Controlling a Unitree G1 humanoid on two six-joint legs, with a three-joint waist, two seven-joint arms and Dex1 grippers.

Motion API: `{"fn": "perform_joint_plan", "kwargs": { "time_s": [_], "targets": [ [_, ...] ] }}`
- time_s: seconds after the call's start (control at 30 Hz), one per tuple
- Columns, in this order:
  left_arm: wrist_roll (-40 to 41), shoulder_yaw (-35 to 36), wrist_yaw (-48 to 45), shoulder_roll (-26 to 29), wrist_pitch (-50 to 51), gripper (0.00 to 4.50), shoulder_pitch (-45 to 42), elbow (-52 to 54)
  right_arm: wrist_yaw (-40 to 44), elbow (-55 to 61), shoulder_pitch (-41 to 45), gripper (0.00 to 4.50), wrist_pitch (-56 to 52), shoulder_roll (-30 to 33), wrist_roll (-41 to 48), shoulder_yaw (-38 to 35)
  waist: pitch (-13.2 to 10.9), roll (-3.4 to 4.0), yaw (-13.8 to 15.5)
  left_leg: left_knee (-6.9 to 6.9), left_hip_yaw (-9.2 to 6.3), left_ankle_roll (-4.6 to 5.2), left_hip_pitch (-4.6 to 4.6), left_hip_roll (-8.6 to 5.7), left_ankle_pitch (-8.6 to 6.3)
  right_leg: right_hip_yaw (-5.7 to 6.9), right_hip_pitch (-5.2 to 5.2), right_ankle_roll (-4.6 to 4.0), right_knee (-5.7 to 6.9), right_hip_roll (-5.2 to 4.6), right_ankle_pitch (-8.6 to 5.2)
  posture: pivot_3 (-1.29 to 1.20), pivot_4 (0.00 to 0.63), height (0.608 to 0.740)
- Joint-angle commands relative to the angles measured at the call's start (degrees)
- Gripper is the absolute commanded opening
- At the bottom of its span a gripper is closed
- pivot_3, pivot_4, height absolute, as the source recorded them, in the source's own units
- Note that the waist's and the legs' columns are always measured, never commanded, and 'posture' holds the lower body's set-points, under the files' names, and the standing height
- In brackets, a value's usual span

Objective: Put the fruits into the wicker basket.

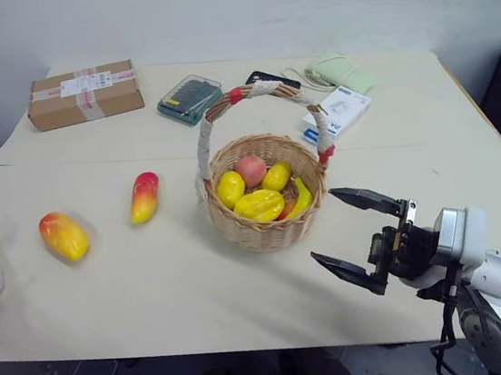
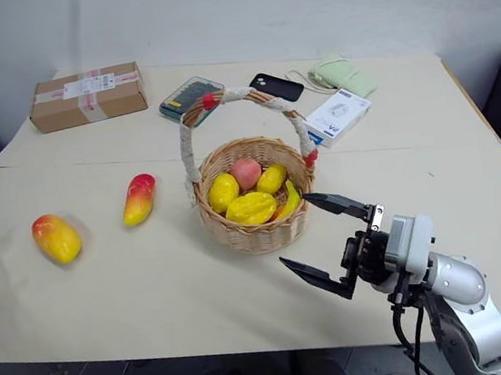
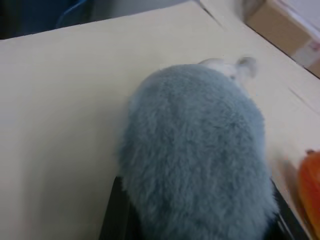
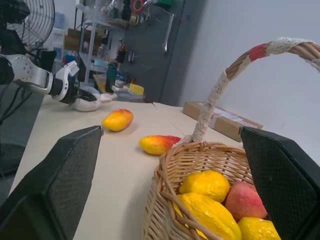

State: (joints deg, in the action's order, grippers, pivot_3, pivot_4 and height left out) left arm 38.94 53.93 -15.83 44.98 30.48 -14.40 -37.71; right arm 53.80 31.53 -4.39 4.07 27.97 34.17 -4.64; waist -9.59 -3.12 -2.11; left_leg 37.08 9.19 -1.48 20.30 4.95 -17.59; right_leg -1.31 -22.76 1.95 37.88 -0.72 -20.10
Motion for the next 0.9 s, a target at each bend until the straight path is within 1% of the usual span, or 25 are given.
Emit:
{"fn": "perform_joint_plan", "kwargs": {
  "time_s": [0.03, 0.13, 0.23, 0.37, 0.47, 0.57, 0.67, 0.73, 0.77, 0.8, 0.83, 0.9],
  "targets": [
    [-0.52, 2.19, 2.76, 1.42, -3.67, 2.23, -0.32, -2.35, 1.23, -0.94, -0.77, 4.50, 2.55, -0.69, -0.37, 0.41, -0.02, 0.03, -0.26, 0.00, 0.00, -0.01, -0.03, 0.00, 0.00, 0.00, 0.00, 0.00, 0.04, 0.00, 0.00, 0.00, 0.150, 0.740],
    [-0.18, 2.47, 0.77, 3.23, -4.19, 3.24, 1.12, 1.02, 2.36, -2.37, -1.05, 4.50, 3.40, -0.58, -0.45, 0.20, -0.02, 0.03, -0.60, -0.02, -0.03, -0.01, -0.08, 0.05, 0.02, 0.04, 0.00, 0.00, 0.14, 0.05, 0.00, 0.00, 0.150, 0.740],
    [-0.16, 4.08, -2.43, 6.19, -5.88, 4.14, 3.87, 3.04, 3.49, -3.86, -1.27, 4.50, 3.96, -0.04, -0.32, -0.47, 0.00, 0.00, -1.06, -0.04, -0.06, -0.13, -0.09, 0.09, 0.08, 0.09, 0.00, -0.02, 0.18, 0.08, -0.01, 0.00, 0.150, 0.740],
    [-0.03, 6.22, -8.98, 12.31, -5.01, 4.14, 8.81, 3.34, 5.20, -6.03, -1.25, 4.50, 4.31, 0.86, 0.20, -1.80, -0.01, -0.01, -1.14, -0.06, -0.09, -0.14, -0.08, 0.10, 0.08, 0.14, 0.00, -0.07, 0.14, 0.06, -0.04, 0.00, 0.150, 0.740],
    [-1.17, 7.07, -16.61, 17.47, -6.25, 4.14, 12.98, 1.88, 5.86, -7.22, -0.92, 4.50, 4.26, 1.75, -0.07, -2.30, -0.06, 0.10, -1.09, -0.09, -0.09, -0.10, -0.09, 0.08, 0.04, 0.17, 0.02, -0.12, 0.11, 0.00, -0.06, 0.00, 0.150, 0.740],
    [-1.75, 6.62, -23.31, 21.80, -6.09, 4.14, 14.70, 1.45, 6.51, -8.69, -0.07, 4.50, 3.85, 2.59, 0.07, -2.94, -0.10, 0.15, -0.98, -0.11, -0.15, 0.03, -0.09, 0.08, -0.05, 0.24, 0.01, -0.20, 0.11, -0.04, -0.11, 0.00, 0.150, 0.740],
    [5.44, 3.00, -29.98, 23.10, 9.20, 4.14, 15.85, 13.60, 8.37, -11.02, 0.99, 4.50, 4.04, 3.85, 0.31, -3.20, -0.17, 0.26, -0.82, -0.11, -0.25, 0.04, -0.07, 0.07, -0.06, 0.43, 0.08, -0.27, 0.09, -0.13, -0.15, 0.00, 0.150, 0.740],
    [11.16, -1.80, -29.51, 22.60, 22.53, 4.14, 17.22, 24.67, 9.18, -12.03, 1.59, 4.50, 4.32, 3.90, 0.28, -2.99, -0.24, 0.38, -0.76, -0.11, -0.28, 0.04, -0.06, 0.07, -0.05, 0.71, 0.18, -0.32, 0.08, -0.32, -0.18, 0.00, 0.150, 0.740],
    [12.55, -3.50, -27.97, 22.05, 26.76, 4.14, 16.94, 27.95, 9.40, -12.35, 1.82, 4.50, 4.41, 3.75, 0.22, -2.91, -0.25, 0.39, -0.76, -0.12, -0.30, 0.04, -0.04, 0.07, -0.04, 0.82, 0.22, -0.34, 0.07, -0.41, -0.19, 0.00, 0.150, 0.740],
    [12.60, -5.35, -23.74, 20.80, 29.89, 4.14, 15.19, 29.90, 9.69, -12.72, 2.04, 4.50, 4.59, 3.51, 0.12, -2.75, -0.24, 0.37, -0.76, -0.12, -0.31, 0.05, -0.02, 0.06, -0.03, 0.85, 0.23, -0.35, 0.07, -0.45, -0.19, 0.00, 0.150, 0.740],
    [11.73, -6.95, -18.09, 18.79, 31.92, 4.14, 12.30, 30.76, 9.92, -12.98, 2.17, 4.50, 4.73, 3.26, 0.08, -2.63, -0.31, 0.52, -0.79, -0.11, -0.34, 0.09, 0.00, 0.03, -0.01, 0.87, 0.25, -0.35, 0.07, -0.47, -0.19, 0.00, 0.150, 0.740],
    [8.38, -9.60, -9.74, 15.44, 33.65, 4.14, 8.75, 32.61, 10.39, -13.28, 2.13, 4.50, 5.08, 2.89, -0.05, -2.42, -0.48, 0.84, -0.95, -0.12, -0.36, 0.19, 0.00, -0.08, 0.05, 0.86, 0.27, -0.31, 0.11, -0.53, -0.18, 0.00, 0.150, 0.740]
  ]
}}
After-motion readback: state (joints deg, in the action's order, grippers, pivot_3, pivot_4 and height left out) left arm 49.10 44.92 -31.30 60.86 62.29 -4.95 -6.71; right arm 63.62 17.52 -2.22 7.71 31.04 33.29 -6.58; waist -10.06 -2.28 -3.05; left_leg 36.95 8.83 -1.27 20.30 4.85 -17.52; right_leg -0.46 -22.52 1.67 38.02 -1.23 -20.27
